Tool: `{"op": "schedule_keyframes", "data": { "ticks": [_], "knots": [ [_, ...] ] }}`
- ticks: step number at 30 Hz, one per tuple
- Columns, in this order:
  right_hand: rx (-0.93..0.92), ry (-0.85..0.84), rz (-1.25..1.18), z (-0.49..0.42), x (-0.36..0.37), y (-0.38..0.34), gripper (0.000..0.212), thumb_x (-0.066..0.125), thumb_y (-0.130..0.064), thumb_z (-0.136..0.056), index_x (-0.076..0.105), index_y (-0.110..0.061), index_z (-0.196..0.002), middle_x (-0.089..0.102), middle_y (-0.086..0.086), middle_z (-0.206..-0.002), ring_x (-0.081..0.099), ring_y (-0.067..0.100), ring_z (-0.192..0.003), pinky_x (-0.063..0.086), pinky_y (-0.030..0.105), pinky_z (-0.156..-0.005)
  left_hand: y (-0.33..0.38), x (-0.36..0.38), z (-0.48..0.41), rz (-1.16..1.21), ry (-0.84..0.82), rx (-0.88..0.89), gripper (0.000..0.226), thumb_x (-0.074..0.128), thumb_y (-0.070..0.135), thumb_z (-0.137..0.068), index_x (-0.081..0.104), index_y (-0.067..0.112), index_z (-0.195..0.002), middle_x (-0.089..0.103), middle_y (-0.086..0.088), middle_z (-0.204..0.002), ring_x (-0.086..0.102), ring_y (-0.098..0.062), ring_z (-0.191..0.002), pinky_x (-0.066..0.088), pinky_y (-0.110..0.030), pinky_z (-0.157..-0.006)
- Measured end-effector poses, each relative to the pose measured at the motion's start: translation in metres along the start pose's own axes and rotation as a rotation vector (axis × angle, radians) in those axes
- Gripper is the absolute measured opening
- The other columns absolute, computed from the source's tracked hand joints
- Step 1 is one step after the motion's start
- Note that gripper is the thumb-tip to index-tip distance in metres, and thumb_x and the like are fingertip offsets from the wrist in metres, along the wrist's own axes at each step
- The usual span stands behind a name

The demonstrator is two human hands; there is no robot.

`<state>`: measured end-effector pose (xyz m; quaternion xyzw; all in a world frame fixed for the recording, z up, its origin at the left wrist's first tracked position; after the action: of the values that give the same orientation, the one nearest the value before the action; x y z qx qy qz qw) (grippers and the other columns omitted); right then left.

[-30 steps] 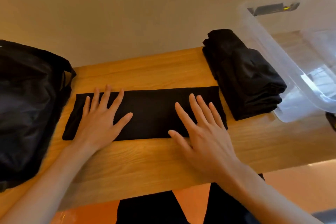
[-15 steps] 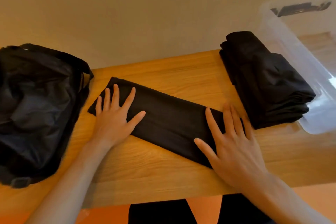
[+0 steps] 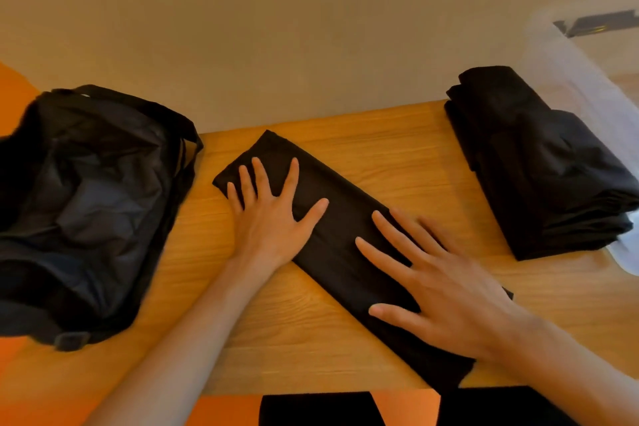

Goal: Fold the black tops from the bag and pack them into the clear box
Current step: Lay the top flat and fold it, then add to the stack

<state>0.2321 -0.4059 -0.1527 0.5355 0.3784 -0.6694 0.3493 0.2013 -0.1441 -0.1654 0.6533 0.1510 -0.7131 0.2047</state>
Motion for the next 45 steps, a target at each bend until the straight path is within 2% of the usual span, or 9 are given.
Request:
{"op": "schedule_keyframes", "data": {
  "ticks": [12,14,17,20,24,31,35,39,45],
  "knots": [
    [0.358,0.140,-0.123,0.016,0.015,-0.067,0.087,0.025,-0.082,-0.094,0.037,-0.024,-0.157,0.027,0.028,-0.161,0.025,0.050,-0.148,0.022,0.059,-0.111,0.038,-0.012,-0.066,-0.137,-0.041,0.492,0.089,0.003,0.089,-0.077,-0.011,0.052,-0.157,-0.018,-0.009,-0.170,-0.019,-0.030,-0.156,-0.007,-0.052,-0.126],
    [0.354,0.153,-0.109,0.012,0.010,-0.067,0.086,0.024,-0.083,-0.094,0.037,-0.027,-0.157,0.024,0.027,-0.163,0.021,0.049,-0.150,0.018,0.058,-0.114,0.048,-0.016,-0.075,-0.143,-0.058,0.617,0.087,0.007,0.088,-0.080,-0.010,0.051,-0.157,-0.018,-0.007,-0.170,-0.020,-0.027,-0.156,-0.007,-0.052,-0.127],
    [0.256,0.147,-0.086,0.005,0.002,-0.050,0.084,0.020,-0.082,-0.095,0.021,-0.030,-0.162,0.004,0.018,-0.169,-0.004,0.036,-0.157,0.004,0.052,-0.122,0.058,-0.021,-0.071,-0.090,0.001,0.737,0.084,0.018,0.083,-0.087,0.000,0.046,-0.161,-0.013,-0.004,-0.171,-0.019,-0.025,-0.156,-0.009,-0.053,-0.126],
    [0.146,0.120,-0.073,0.003,0.005,-0.036,0.083,0.018,-0.081,-0.096,0.010,-0.031,-0.163,-0.006,0.011,-0.170,-0.016,0.024,-0.157,0.003,0.050,-0.125,0.065,-0.016,-0.045,-0.072,0.148,0.661,0.083,0.021,0.079,-0.091,0.009,0.040,-0.163,-0.008,-0.006,-0.172,-0.014,-0.029,-0.157,-0.006,-0.056,-0.126],
    [0.162,0.101,-0.080,0.011,0.009,-0.043,0.086,0.017,-0.084,-0.094,0.007,-0.033,-0.163,-0.007,0.012,-0.170,-0.017,0.025,-0.157,0.007,0.053,-0.127,0.062,-0.004,-0.028,-0.030,-0.027,0.412,0.086,0.014,0.086,-0.086,-0.006,0.047,-0.160,-0.018,-0.007,-0.170,-0.021,-0.031,-0.155,-0.007,-0.056,-0.125],
    [0.240,0.138,-0.128,0.032,0.016,-0.066,0.088,0.020,-0.085,-0.092,0.005,-0.035,-0.163,-0.003,0.017,-0.170,-0.015,0.031,-0.157,0.003,0.053,-0.123,0.068,-0.013,-0.053,-0.054,-0.071,0.332,0.085,0.019,0.087,-0.088,-0.001,0.047,-0.160,-0.013,-0.013,-0.170,-0.017,-0.039,-0.155,-0.008,-0.059,-0.124],
    [0.216,0.168,-0.157,0.036,0.010,-0.070,0.087,0.021,-0.085,-0.093,0.008,-0.036,-0.163,-0.002,0.017,-0.170,-0.014,0.031,-0.157,-0.003,0.050,-0.124,0.089,-0.026,-0.058,-0.018,0.125,0.443,0.079,0.015,0.080,-0.093,0.014,0.041,-0.161,-0.004,-0.011,-0.171,-0.010,-0.039,-0.156,-0.006,-0.060,-0.124],
    [-0.091,0.078,-0.060,0.009,0.000,-0.062,0.080,0.020,-0.079,-0.098,0.005,-0.035,-0.163,-0.009,0.009,-0.170,-0.020,0.024,-0.156,-0.003,0.050,-0.127,0.111,-0.011,-0.070,-0.087,-0.051,0.572,0.074,0.020,0.081,-0.094,0.001,0.051,-0.159,-0.015,-0.005,-0.171,-0.018,-0.037,-0.155,-0.011,-0.060,-0.123],
    [-0.248,0.012,-0.034,0.022,0.010,-0.071,0.085,0.025,-0.081,-0.096,0.004,-0.034,-0.163,-0.007,0.007,-0.171,-0.018,0.025,-0.156,-0.001,0.052,-0.127,0.109,-0.020,-0.118,-0.129,-0.082,0.655,0.080,0.017,0.080,-0.094,0.003,0.041,-0.162,-0.010,0.002,-0.172,-0.012,-0.023,-0.157,-0.005,-0.051,-0.127]
  ]
}}
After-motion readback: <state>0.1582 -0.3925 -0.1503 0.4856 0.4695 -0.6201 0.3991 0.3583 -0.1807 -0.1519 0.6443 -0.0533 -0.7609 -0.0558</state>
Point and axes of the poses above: each hand's wrist, its own z-axis away from the middle knuckle, its own x-axis out of the palm, y = z × x, the point moved 3 cm from there along -z, towards the middle knuckle
